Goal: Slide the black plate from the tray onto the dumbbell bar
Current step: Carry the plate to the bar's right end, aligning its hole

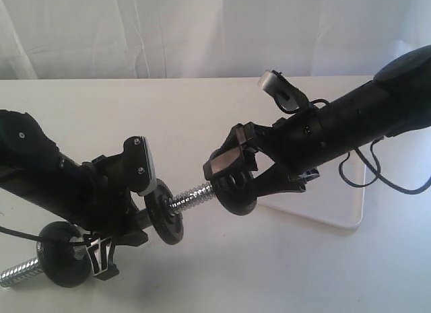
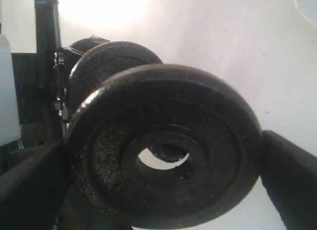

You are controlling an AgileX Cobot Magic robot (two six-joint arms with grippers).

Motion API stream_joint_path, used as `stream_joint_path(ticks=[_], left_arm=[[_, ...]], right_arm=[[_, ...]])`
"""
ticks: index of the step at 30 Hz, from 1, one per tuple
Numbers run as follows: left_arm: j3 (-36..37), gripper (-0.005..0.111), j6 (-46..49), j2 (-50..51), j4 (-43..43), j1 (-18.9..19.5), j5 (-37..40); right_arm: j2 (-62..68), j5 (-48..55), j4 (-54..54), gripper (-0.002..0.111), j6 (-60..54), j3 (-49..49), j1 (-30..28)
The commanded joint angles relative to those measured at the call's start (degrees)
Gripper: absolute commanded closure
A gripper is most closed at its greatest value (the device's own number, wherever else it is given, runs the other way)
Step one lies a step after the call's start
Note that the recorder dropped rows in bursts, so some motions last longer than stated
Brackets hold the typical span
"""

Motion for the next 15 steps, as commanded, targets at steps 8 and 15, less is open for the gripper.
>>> stream_joint_path(ticks=[8, 15], left_arm=[[-1.5, 0.107, 1.4, -2.4, -4.2, -0.3, -1.1], [-1.5, 0.107, 1.4, -2.4, -4.2, -0.3, -0.4]], right_arm=[[3.2, 9.6, 7.5, 0.108, -8.3, -0.3, 0.0], [3.2, 10.9, 7.2, 0.108, -10.1, -0.3, -0.1]])
